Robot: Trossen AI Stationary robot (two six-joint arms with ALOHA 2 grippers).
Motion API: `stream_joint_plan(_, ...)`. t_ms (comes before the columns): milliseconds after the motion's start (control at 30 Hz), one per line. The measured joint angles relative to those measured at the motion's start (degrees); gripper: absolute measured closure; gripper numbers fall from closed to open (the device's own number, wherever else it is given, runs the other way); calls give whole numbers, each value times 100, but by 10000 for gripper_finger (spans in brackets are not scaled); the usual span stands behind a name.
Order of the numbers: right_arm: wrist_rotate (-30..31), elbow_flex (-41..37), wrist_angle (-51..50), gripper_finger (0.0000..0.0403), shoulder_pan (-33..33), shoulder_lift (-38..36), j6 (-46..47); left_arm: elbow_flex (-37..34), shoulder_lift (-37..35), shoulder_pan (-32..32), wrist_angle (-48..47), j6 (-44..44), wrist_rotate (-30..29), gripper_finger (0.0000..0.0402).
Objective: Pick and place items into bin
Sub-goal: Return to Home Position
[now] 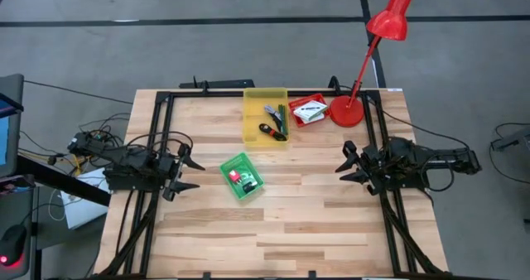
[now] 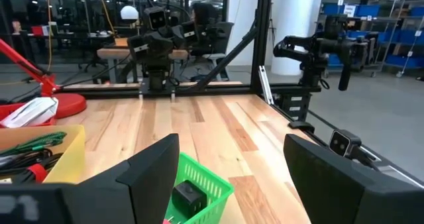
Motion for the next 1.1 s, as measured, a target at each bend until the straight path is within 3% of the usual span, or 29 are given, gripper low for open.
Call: stream_joint_plan(1100, -1, 0, -1, 280, 0, 1, 1, -3, 0, 0, -22, -16, -30, 135)
